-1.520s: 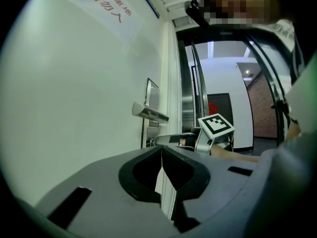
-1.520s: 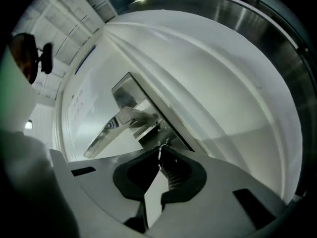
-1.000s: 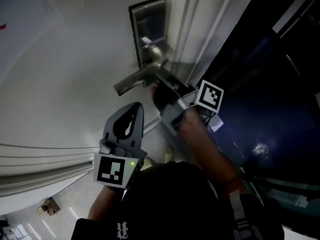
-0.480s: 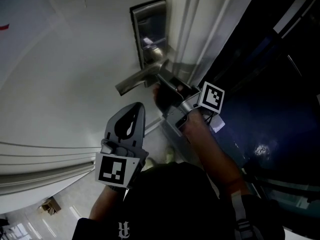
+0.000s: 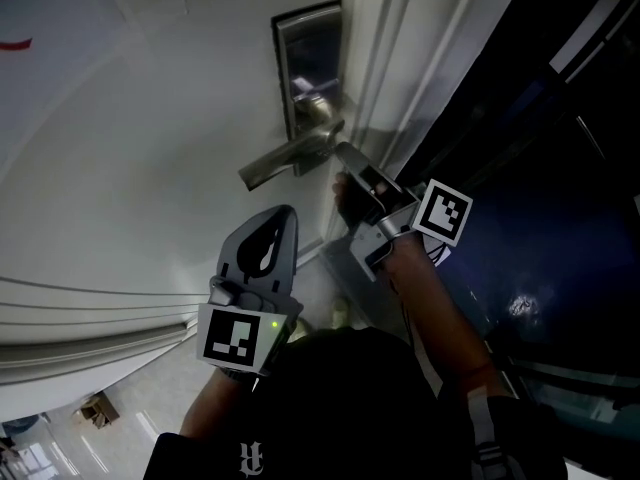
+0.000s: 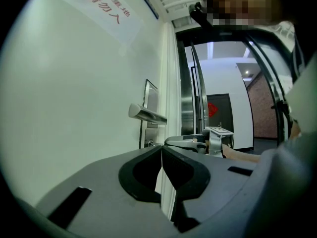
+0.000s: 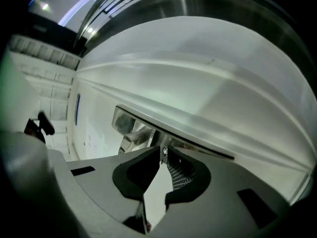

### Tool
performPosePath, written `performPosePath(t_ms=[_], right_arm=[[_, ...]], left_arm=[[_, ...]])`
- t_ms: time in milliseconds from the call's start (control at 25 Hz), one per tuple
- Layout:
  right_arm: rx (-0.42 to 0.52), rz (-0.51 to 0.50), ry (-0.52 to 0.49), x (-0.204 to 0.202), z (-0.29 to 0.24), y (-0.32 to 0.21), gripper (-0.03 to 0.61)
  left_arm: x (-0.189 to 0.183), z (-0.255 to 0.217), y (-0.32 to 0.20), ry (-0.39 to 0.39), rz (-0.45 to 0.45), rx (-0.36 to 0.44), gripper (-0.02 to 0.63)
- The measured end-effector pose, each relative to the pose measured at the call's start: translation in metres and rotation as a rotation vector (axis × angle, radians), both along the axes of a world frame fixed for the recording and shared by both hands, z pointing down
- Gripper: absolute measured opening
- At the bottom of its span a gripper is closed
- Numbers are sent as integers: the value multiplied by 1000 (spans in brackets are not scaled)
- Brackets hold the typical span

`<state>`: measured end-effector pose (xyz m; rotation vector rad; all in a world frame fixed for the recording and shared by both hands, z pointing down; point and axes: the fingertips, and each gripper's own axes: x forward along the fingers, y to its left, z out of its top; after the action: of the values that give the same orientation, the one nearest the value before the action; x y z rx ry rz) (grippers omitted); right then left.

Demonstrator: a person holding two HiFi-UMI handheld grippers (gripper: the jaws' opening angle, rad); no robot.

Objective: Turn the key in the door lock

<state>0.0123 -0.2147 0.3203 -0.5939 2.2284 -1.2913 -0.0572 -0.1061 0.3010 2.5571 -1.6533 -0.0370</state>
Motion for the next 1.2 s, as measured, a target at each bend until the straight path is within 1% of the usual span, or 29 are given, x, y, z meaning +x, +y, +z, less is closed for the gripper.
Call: performPosePath(t_ms=[120,200,280,480,560,640,720,800,880,960,1080,1200], right_arm=[[174,35,176,4,-13,3,25],[272,56,300,5,-17,7,26],[398,74,448,3,-20,12,26],[837,111,915,-11,-27,26,63],[1004,121,1095,-17,-23,31,78],[1171,132,1296,-23,-15,32,89],[1359,171,1487,-28,-9,32,97],[1519,209,1638,-33,-3,31,101],[1627,235,1742,-36,2,28,103],[1706,261,1813,-39,5,25,103],[1792,304,1882,-44,6,20,103],[1849,348,1919,-49,5,15,103]], left_arm=[[1,0,1,3,5,2,8],[1,0,1,5,6,0,8],[0,0,2,5,6,-3,8],[-1,1,2,3,5,-2,8],[-1,1,3,2,7,-2,8],[-1,1,3,3,8,-2,8],[-2,1,2,4,7,-2,8],[-3,1,2,4,6,-1,8],[-4,1,2,5,4,-1,8],[-6,2,3,7,0,-1,8],[-9,1,3,11,-7,-2,8],[-10,2,3,13,-11,-5,8]])
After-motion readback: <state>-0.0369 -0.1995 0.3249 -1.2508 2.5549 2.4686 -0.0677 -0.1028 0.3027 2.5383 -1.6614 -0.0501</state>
